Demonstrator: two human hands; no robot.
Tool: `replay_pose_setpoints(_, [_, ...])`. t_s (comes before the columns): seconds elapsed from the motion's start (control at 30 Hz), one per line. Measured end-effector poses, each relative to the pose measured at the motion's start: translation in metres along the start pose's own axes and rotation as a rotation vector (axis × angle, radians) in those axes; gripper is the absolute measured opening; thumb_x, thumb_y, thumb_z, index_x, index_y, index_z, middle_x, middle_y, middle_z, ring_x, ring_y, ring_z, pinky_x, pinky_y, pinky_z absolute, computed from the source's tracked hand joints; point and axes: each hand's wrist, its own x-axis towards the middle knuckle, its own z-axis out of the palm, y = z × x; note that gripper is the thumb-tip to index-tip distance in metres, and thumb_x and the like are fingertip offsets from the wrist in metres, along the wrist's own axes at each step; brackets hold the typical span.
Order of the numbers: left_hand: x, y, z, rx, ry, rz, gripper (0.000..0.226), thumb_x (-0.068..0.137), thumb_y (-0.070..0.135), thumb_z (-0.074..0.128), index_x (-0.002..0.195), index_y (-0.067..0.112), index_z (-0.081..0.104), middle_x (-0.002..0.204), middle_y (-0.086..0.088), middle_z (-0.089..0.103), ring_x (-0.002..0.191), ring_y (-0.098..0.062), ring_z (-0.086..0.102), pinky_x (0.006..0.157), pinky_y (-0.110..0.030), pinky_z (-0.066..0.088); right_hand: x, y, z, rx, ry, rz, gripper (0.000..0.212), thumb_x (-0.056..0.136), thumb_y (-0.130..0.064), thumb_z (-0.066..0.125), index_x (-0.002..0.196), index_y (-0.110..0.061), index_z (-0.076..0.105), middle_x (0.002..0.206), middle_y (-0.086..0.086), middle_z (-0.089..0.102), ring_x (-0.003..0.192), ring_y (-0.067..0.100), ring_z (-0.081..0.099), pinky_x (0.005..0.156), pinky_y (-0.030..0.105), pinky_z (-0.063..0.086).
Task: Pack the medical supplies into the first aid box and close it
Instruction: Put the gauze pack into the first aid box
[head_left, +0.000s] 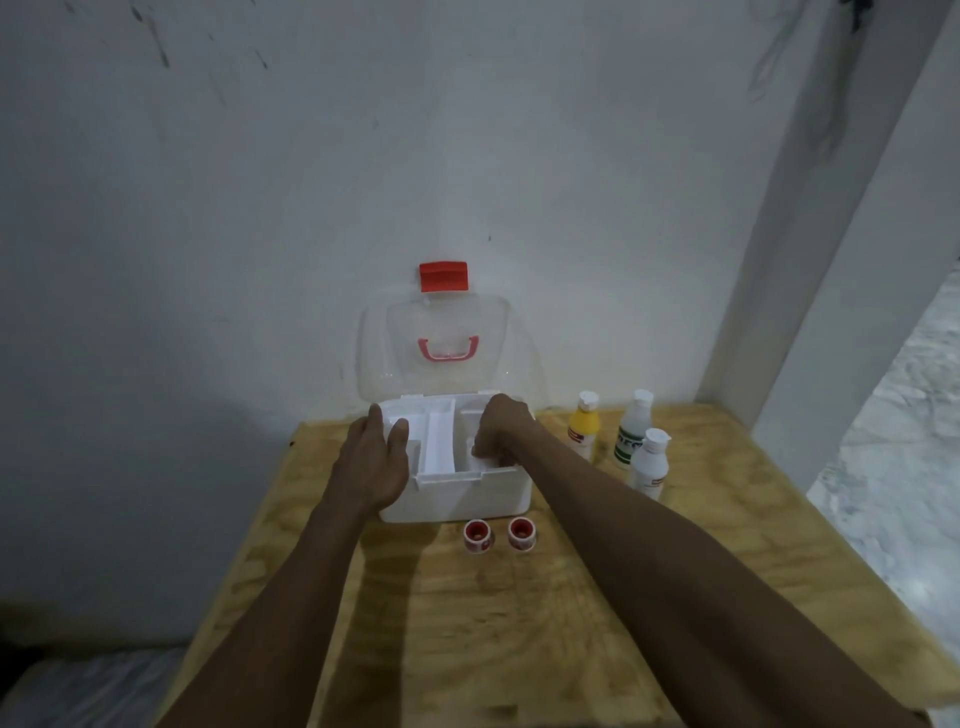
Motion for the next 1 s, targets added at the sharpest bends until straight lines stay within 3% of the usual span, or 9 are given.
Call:
replay_pose_setpoints(0.33, [-0.001, -0.001, -0.002, 0.001, -0.014, -0.001, 0.062, 0.102, 0.044, 0.024, 0.154, 0.012, 0.012, 0.16, -0.013, 0.021, 0.145, -0.032, 0.026, 0.115, -0.045, 0.026, 0.004, 0.002, 0.009, -0.145, 0.083, -0.065, 0.036, 0.089, -0.004, 0.066, 0.124, -0.001, 0.059, 0.123, 0.014, 0.064, 0.11, 0.024, 0.062, 0.094, 0.03, 0.05])
replay_pose_setpoints(0.43, [-0.002, -0.001, -0.002, 0.002, -0.013, -0.009, 0.061, 0.102, 0.044, 0.024, 0.154, 0.012, 0.012, 0.16, -0.013, 0.02, 0.145, -0.032, 0.026, 0.115, -0.045, 0.027, 0.003, 0.001, 0.004, -0.128, 0.002, -0.027, 0.041, 0.09, -0.002, 0.065, 0.129, 0.001, 0.054, 0.128, 0.015, 0.059, 0.115, 0.025, 0.059, 0.098, 0.031, 0.049])
replay_pose_setpoints(0.57, [0.0, -0.001, -0.001, -0.003, -0.011, -0.006, 0.062, 0.102, 0.044, 0.024, 0.154, 0.012, 0.012, 0.16, -0.012, 0.021, 0.145, -0.032, 0.027, 0.114, -0.046, 0.028, 0.006, -0.001, -0.002, -0.059, -0.145, 0.055, 0.039, 0.094, -0.003, 0.059, 0.131, 0.007, 0.051, 0.126, 0.018, 0.058, 0.095, 0.022, 0.053, 0.08, 0.025, 0.044])
replay_pose_setpoints(0.67, [0.002, -0.002, 0.001, 0.001, -0.008, -0.002, 0.062, 0.102, 0.044, 0.024, 0.154, 0.013, 0.012, 0.161, -0.012, 0.02, 0.145, -0.031, 0.026, 0.115, -0.045, 0.027, 0.009, -0.001, -0.002, -0.019, -0.213, 0.072, 0.04, 0.093, -0.005, 0.06, 0.131, 0.007, 0.053, 0.121, 0.018, 0.059, 0.092, 0.022, 0.053, 0.073, 0.026, 0.046])
replay_pose_setpoints(0.8, [0.004, -0.004, 0.002, 0.002, -0.009, -0.004, 0.062, 0.102, 0.045, 0.023, 0.154, 0.013, 0.012, 0.161, -0.011, 0.019, 0.146, -0.031, 0.025, 0.116, -0.045, 0.026, 0.014, 0.001, -0.002, 0.13, -0.268, 0.107, 0.039, 0.09, 0.0, 0.061, 0.128, 0.007, 0.055, 0.124, 0.02, 0.062, 0.11, 0.032, 0.064, 0.094, 0.037, 0.054])
replay_pose_setpoints(0.87, [0.006, -0.005, 0.002, 0.005, -0.006, -0.001, 0.062, 0.102, 0.045, 0.024, 0.154, 0.013, 0.012, 0.161, -0.011, 0.02, 0.146, -0.031, 0.026, 0.115, -0.046, 0.027, 0.015, 0.002, -0.002, 0.221, -0.281, 0.117, 0.038, 0.089, 0.001, 0.061, 0.126, 0.008, 0.057, 0.118, 0.018, 0.064, 0.108, 0.032, 0.065, 0.097, 0.04, 0.054])
replay_pose_setpoints(1.0, [0.005, -0.005, 0.003, 0.012, -0.004, 0.002, 0.062, 0.102, 0.045, 0.024, 0.154, 0.013, 0.013, 0.161, -0.01, 0.021, 0.144, -0.032, 0.029, 0.113, -0.046, 0.031, 0.017, 0.002, 0.001, 0.187, -0.297, 0.123, 0.04, 0.087, -0.003, 0.068, 0.125, 0.007, 0.06, 0.125, 0.021, 0.063, 0.113, 0.036, 0.064, 0.099, 0.047, 0.052])
